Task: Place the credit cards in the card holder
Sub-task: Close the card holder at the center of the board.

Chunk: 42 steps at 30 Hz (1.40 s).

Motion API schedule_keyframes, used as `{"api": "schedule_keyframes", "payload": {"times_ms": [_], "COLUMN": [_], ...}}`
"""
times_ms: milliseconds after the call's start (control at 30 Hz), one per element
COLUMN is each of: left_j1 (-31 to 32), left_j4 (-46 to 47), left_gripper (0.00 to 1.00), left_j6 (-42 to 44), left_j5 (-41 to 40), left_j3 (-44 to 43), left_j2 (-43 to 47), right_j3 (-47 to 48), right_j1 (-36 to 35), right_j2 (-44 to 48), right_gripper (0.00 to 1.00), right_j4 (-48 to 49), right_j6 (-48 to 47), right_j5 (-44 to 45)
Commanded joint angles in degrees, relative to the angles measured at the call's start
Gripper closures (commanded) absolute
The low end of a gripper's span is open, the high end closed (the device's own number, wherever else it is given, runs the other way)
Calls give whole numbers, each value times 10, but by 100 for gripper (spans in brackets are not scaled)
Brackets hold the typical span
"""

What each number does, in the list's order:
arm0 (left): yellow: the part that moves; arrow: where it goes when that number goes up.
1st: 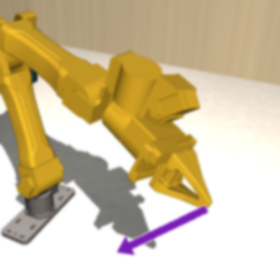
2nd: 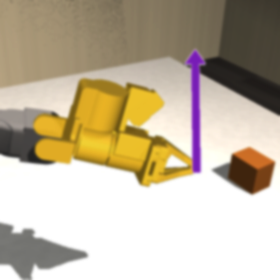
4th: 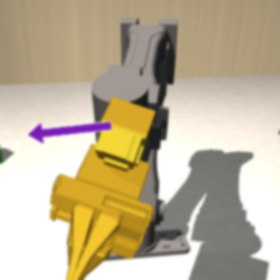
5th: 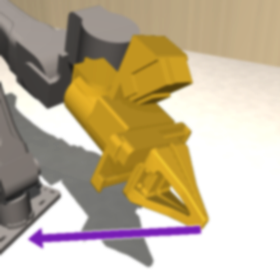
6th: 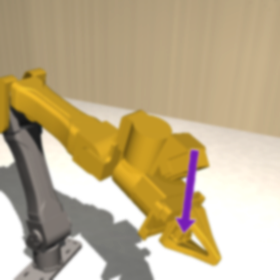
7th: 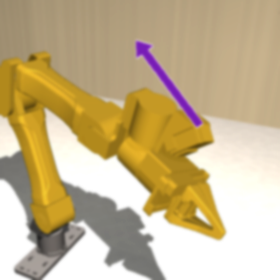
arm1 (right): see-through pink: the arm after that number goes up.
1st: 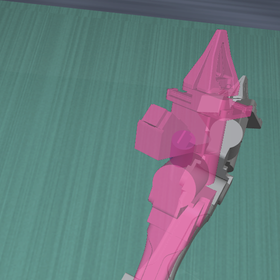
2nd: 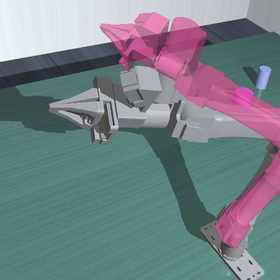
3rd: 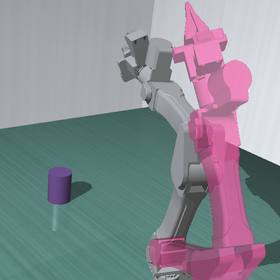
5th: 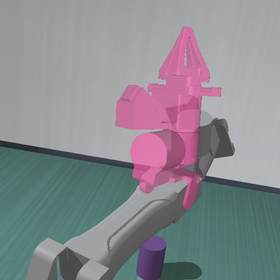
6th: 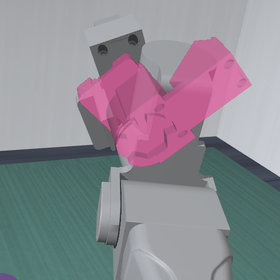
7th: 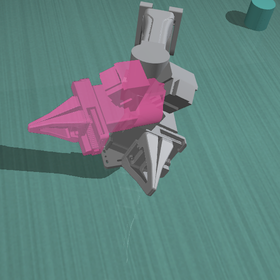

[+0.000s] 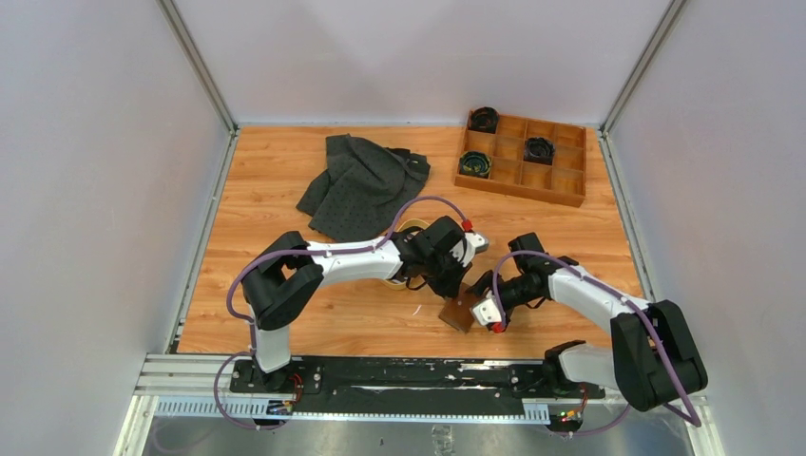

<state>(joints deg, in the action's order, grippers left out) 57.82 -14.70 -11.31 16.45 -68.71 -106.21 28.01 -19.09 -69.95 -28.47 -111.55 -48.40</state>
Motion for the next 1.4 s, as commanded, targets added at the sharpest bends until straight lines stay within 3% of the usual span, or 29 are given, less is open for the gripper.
{"api": "schedule_keyframes", "payload": {"times_ms": [0,433,1367], "left_j1": [2,2,1], "left_j4": [-14,1,34], "left_gripper": [100,100,100], "left_j6": [0,-17,-69], "left_j5": [14,28,32], "left_j3": [8,13,45], "left_j2": [13,13,24], "right_j3": [-20,-1,20], "right_j1": [-6,-55,-89], "right_j2": [-21,-64,-92], "right_gripper": [36,56,62], "right_j4": [5,-5,-15], "right_j6": [-15,14,59], "right_j5": [87,129,160]}}
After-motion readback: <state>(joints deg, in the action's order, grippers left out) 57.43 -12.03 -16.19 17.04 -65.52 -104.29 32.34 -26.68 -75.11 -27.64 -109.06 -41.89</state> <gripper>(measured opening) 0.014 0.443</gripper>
